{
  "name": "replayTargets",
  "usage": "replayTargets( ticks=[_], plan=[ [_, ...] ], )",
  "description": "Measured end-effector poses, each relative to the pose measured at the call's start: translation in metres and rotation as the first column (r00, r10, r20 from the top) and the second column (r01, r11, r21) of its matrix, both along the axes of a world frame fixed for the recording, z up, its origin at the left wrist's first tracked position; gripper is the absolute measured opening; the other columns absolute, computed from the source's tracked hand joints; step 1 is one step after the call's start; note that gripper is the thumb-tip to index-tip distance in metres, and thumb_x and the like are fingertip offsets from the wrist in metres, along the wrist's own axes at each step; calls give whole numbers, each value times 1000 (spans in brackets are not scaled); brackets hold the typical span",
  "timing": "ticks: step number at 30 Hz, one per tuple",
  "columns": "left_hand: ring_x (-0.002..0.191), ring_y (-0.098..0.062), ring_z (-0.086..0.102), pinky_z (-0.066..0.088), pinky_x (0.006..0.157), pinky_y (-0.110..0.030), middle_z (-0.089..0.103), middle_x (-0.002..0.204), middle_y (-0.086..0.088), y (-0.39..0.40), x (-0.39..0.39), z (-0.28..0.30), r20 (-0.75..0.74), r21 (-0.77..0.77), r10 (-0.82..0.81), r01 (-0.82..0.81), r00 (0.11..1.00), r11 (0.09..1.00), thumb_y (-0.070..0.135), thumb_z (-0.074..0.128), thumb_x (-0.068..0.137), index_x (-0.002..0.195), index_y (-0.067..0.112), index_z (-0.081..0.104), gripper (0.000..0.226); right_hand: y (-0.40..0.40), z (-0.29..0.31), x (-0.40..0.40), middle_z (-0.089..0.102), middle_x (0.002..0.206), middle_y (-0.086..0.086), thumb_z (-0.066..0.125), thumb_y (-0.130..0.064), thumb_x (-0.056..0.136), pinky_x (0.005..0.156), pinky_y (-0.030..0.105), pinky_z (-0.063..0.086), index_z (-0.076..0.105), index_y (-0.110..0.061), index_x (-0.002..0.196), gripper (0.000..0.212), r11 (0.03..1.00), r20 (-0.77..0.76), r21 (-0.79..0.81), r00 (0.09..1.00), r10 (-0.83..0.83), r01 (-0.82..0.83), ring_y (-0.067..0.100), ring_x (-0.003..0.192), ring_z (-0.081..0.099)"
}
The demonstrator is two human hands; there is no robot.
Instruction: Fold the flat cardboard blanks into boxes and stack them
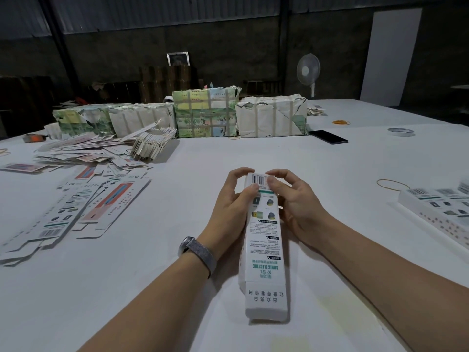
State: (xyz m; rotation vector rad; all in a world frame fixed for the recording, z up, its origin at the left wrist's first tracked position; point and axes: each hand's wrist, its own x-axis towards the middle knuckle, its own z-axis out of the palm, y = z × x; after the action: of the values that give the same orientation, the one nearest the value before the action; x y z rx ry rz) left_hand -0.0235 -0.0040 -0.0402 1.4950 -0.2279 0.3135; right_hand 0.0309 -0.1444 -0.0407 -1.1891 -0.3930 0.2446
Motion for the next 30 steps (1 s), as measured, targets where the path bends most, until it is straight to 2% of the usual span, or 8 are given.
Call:
replayTargets(
  ticks=[6, 12, 14, 18, 22, 25, 28, 30],
  plan=[
    [63, -18, 70, 56, 55, -27, 75, 79, -5, -1, 0, -1, 19, 17, -3, 3, 1000, 1000, 11, 47, 105, 121, 28, 49, 23, 1, 3, -1, 71, 85, 14, 60, -18, 97, 77, 47, 51, 68, -27, 86, 16, 999, -40, 33, 999, 23, -22, 31, 75, 64],
    [66, -19, 71, 56, 56, -29, 76, 80, -3, 0, 3, -5, -8, 62, 46, -45, 999, 997, 17, 48, 106, 118, 34, 50, 21, 1, 5, -1, 72, 80, 8, 62, -18, 96, 53, 32, 55, 65, -22, 93, 7, 1000, -12, -24, 1000, -13, 13, 21, 67, 67],
    [67, -23, 72, 58, 59, -35, 76, 81, -6, 0, 6, -7, -16, 59, 96, -95, 995, 994, 25, 54, 101, 116, 36, 51, 19, 4, 4, -2, 72, 87, 6, 61, -21, 98, 52, 31, 56, 63, -21, 102, 5, 986, 74, -132, 993, -87, 96, 20, 68, 70],
    [71, -31, 75, 62, 64, -46, 77, 86, -9, 0, 7, -7, -17, 34, 221, -221, 975, 975, 40, 56, 89, 116, 44, 51, 28, 9, 10, -5, 57, 121, 0, 64, -32, 95, 78, 40, 60, 49, -29, 141, 49, 824, 419, -471, 902, -106, 315, 22, 91, 69],
    [65, -16, 71, 52, 46, -26, 76, 83, -1, 4, 5, -1, -15, -131, 191, -191, 982, 973, 29, 64, 98, 119, 36, 50, 26, 5, 29, -17, 46, 122, -5, 65, -50, 79, 87, 32, 51, 33, -34, 153, 82, 636, 586, -661, 803, 108, 397, 8, 100, 57],
    [62, -19, 61, 44, 44, -25, 73, 83, -5, 5, 3, 5, -43, -109, 142, -145, 989, 983, 40, 70, 88, 112, 34, 53, 31, 2, 39, -26, 45, 123, -2, 64, -53, 83, 90, 38, 51, 25, -34, 154, 84, 422, 664, -720, 723, 190, 551, 16, 106, 55],
    [54, -20, 63, 46, 44, -25, 76, 87, -8, 6, 0, 9, -16, -106, 53, -54, 998, 993, 41, 69, 81, 116, 28, 58, 38, -13, 49, -33, 48, 116, -1, 63, -50, 85, 84, 39, 53, 28, -35, 151, 76, 343, 698, -709, 685, 210, 616, 20, 101, 56],
    [66, -23, 71, 49, 47, -25, 76, 99, -8, 5, -1, 11, 1, -68, -14, 14, 1000, 998, 42, 65, 85, 119, 36, 64, 34, -32, 57, -33, 49, 117, -1, 63, -47, 86, 81, 38, 53, 26, -34, 154, 78, 292, 727, -684, 658, 197, 668, 20, 101, 55]
  ],
)
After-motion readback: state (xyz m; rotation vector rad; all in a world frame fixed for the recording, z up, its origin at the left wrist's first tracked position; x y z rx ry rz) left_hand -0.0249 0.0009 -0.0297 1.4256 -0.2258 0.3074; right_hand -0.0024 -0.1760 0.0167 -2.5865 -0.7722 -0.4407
